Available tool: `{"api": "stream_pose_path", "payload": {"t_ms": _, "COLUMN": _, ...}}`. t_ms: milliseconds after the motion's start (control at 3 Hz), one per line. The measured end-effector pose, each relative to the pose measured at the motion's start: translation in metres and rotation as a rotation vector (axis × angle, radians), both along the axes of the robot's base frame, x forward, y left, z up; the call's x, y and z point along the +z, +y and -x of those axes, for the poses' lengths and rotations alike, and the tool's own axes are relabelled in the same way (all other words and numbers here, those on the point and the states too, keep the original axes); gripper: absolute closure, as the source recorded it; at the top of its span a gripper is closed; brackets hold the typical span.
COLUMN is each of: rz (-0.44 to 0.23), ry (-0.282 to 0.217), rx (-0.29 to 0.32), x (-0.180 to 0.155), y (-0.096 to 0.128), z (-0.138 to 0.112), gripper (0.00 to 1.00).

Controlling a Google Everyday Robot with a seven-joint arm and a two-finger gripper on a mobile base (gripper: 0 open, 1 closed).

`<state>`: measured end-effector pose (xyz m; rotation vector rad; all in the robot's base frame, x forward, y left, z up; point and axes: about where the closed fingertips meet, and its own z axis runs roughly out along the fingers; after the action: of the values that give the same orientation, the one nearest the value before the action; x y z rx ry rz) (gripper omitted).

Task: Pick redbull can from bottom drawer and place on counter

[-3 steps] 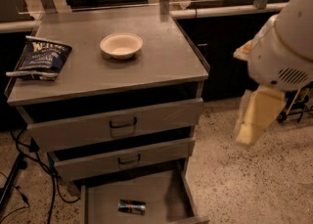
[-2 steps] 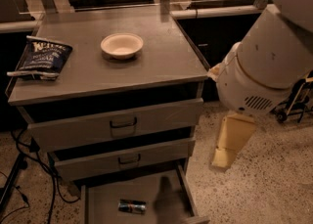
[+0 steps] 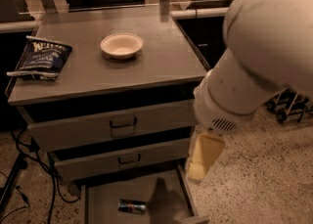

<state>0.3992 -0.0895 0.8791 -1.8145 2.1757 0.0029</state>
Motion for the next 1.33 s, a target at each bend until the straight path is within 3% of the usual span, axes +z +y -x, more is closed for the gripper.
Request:
{"api": "stream_pose_path", "payload": {"t_ms": 333, "rz": -0.012, "ry": 0.018, "rx": -0.031, "x": -0.051, "y": 0.018, "z": -0.016, "gripper": 0.0}}
{"api": "stream_pose_path", "payload": {"t_ms": 667, "rz": -0.047, "ry": 0.058, "rx": -0.02, "x": -0.089, "y": 0.04, "z": -0.024, "gripper": 0.0}}
{"api": "stream_pose_path", "payload": {"t_ms": 1000, "rz": -0.05, "ry": 0.059, "rx": -0.021, "x": -0.091, "y": 0.04, "z": -0.025, "gripper": 0.0}}
{"api": "stream_pose_path", "payload": {"t_ms": 1333, "rz": -0.094, "ry": 0.108, "rx": -0.028, "x": -0.113, "y": 0.064, "z": -0.012, "gripper": 0.0}}
